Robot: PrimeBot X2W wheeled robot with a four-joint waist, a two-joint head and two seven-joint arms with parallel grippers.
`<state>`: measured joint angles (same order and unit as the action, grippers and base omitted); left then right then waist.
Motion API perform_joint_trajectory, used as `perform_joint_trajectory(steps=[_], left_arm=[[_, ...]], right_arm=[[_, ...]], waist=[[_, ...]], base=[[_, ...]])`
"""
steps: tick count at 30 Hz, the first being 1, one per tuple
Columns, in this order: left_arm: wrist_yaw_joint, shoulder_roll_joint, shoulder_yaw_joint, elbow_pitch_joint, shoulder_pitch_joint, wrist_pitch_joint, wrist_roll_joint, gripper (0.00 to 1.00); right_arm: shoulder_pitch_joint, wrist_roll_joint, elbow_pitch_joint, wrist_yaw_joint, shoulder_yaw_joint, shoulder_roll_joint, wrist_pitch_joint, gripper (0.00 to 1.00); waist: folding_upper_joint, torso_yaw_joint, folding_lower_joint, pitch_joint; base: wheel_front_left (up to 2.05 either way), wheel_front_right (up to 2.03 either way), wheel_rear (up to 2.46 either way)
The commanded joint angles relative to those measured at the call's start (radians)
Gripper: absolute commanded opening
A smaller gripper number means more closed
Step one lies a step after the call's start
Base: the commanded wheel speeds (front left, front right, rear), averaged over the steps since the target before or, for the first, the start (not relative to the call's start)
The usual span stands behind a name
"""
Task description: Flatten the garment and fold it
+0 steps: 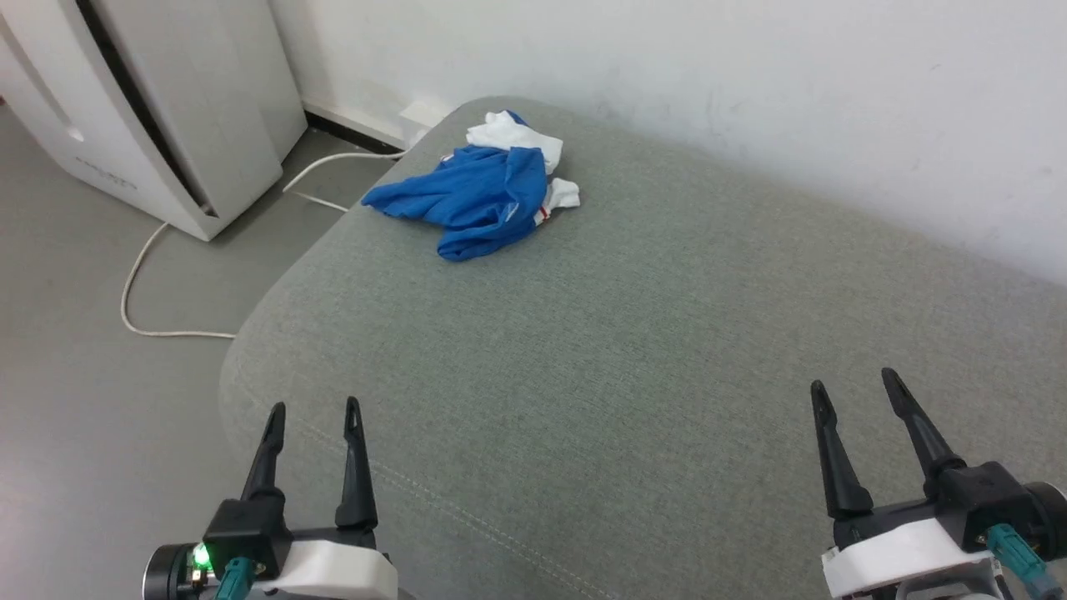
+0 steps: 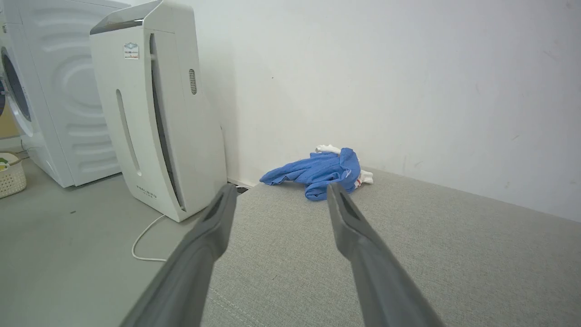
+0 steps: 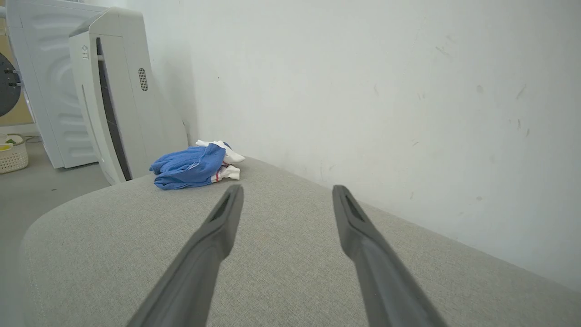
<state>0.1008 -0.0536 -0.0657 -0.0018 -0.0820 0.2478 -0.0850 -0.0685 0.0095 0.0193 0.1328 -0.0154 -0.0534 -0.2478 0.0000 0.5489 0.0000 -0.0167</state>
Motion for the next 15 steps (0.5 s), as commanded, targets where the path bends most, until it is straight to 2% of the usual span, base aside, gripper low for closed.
perform_joint_trajectory(steps=[1,15], left_arm=[[0.012,0.003,-0.001,-0.006,-0.018,0.01,-0.009,1.0],[0.005,0.003,-0.012,-0.005,-0.013,0.014,-0.001,1.0]], right_arm=[[-0.014,-0.002,0.005,-0.002,-0.001,0.003,-0.01,1.0],[-0.008,-0.024,0.007,-0.002,-0.002,0.003,-0.014,1.0]], waist=[[0.0,0.009,0.0,0.003],[0.0,-0.001,0.0,0.036]], base=[[0.0,0.0,0.0],[0.0,0.0,0.0]])
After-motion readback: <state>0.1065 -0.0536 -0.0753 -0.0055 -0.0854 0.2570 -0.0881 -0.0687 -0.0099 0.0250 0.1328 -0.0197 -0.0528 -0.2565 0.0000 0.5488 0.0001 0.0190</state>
